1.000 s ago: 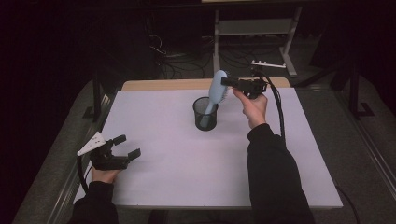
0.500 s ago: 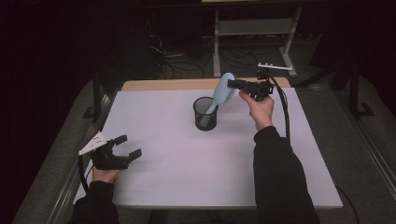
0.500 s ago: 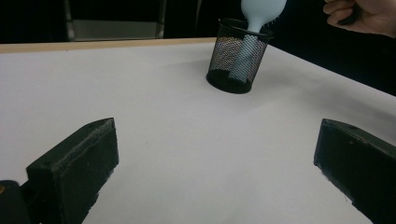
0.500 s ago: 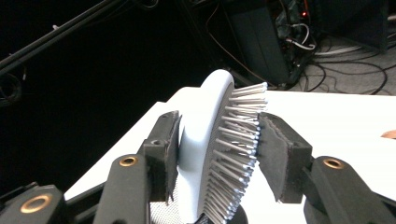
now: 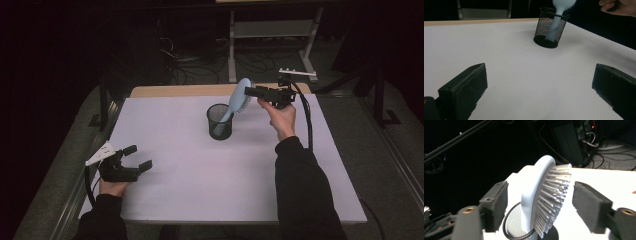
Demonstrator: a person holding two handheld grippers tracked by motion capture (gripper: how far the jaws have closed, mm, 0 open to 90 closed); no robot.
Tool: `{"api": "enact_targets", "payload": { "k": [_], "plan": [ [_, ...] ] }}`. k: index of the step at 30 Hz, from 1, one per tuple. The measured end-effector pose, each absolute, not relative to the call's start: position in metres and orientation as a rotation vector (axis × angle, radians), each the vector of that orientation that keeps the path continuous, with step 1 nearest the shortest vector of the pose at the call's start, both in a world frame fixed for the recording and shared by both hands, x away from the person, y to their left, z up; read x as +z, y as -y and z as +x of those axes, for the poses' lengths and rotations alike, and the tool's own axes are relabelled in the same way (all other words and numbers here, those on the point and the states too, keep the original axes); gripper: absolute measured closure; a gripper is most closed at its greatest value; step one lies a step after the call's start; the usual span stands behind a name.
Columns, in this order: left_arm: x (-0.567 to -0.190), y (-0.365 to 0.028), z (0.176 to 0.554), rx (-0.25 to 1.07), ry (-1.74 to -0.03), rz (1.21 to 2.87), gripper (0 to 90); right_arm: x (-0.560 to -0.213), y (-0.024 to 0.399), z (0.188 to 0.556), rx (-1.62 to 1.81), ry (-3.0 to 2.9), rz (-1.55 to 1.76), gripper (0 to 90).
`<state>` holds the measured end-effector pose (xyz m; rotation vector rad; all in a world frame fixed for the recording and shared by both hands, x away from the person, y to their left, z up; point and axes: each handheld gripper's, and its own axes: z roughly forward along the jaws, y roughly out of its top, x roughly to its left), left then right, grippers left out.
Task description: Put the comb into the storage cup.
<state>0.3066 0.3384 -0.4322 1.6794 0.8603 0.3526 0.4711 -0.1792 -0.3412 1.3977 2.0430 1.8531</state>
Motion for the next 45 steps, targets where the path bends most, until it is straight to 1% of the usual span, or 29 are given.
{"api": "enact_targets", "payload": {
  "k": [7,11,12,14,15,20,34,45],
  "plan": [
    [-0.434,-0.339,0.307,0.343,-0.87,1.687,0.0,-0.339,0.187,0.465,1.888,-2.079,1.32,16.7],
    [-0.433,-0.338,0.307,0.345,-0.871,1.686,0.0,-0.337,0.186,0.46,1.804,-2.13,1.285,12.6],
    [-0.433,-0.338,0.307,0.345,-0.871,1.687,0.0,-0.336,0.186,0.459,1.777,-2.151,1.274,10.7],
    [-0.433,-0.338,0.306,0.346,-0.873,1.685,0.0,-0.336,0.185,0.458,1.718,-2.18,1.254,1.4],
    [-0.433,-0.338,0.306,0.346,-0.873,1.685,0.0,-0.335,0.184,0.456,1.674,-2.191,1.251,0.0],
    [-0.434,-0.339,0.305,0.347,-0.876,1.683,0.0,-0.337,0.184,0.45,1.523,-2.235,1.208,0.0],
    [-0.433,-0.34,0.305,0.353,-0.88,1.678,0.0,-0.343,0.213,0.424,1.551,-2.206,1.209,0.0],
    [-0.435,-0.34,0.306,0.345,-0.885,1.687,0.0,-0.352,0.228,0.409,1.504,-2.214,1.205,0.0]
  ]
}}
